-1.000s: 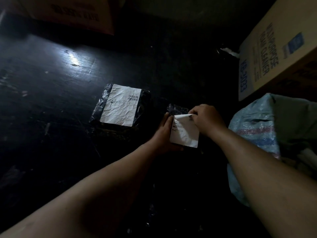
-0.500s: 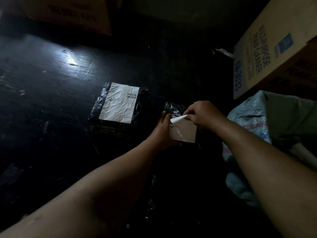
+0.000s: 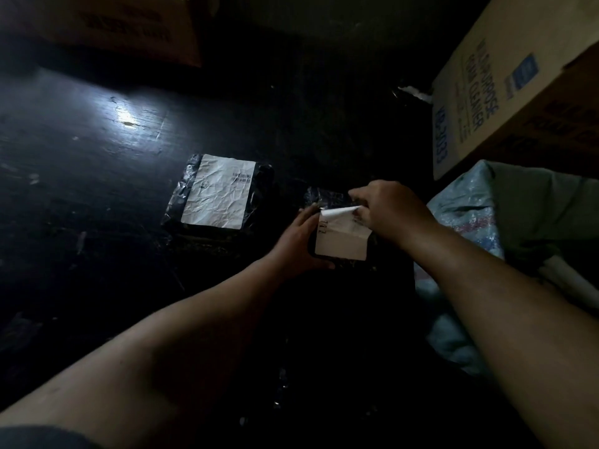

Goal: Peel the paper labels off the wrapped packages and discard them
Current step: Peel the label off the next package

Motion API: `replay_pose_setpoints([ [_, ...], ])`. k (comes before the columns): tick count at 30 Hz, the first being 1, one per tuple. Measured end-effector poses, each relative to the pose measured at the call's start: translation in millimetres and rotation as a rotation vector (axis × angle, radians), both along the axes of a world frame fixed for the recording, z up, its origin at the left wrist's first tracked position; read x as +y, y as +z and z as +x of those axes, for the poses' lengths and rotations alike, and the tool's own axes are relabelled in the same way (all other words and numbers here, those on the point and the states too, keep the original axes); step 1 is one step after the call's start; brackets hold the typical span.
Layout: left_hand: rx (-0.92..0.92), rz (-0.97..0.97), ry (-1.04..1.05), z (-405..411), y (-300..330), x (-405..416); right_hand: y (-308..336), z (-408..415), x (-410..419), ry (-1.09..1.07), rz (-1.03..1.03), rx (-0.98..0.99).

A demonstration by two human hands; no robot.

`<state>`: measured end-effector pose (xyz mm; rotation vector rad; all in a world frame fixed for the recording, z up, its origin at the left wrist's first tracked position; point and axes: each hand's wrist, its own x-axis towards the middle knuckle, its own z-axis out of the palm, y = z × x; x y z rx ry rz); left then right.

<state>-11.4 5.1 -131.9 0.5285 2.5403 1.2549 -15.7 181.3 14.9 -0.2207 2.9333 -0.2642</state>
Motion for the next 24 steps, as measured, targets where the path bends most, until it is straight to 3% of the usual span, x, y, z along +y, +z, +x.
replay_pose_setpoints([
  [6, -0.029, 0.008, 0.033, 2.1, -4.0, 4.4, 11.5, 8.3, -5.0, 0.062, 0.046, -0.043],
  [24, 0.035, -0.174, -0.057, -3.7, -2.4, 4.2, 46.3, 37.9, 1.8, -0.014, -0.020, -0.049],
])
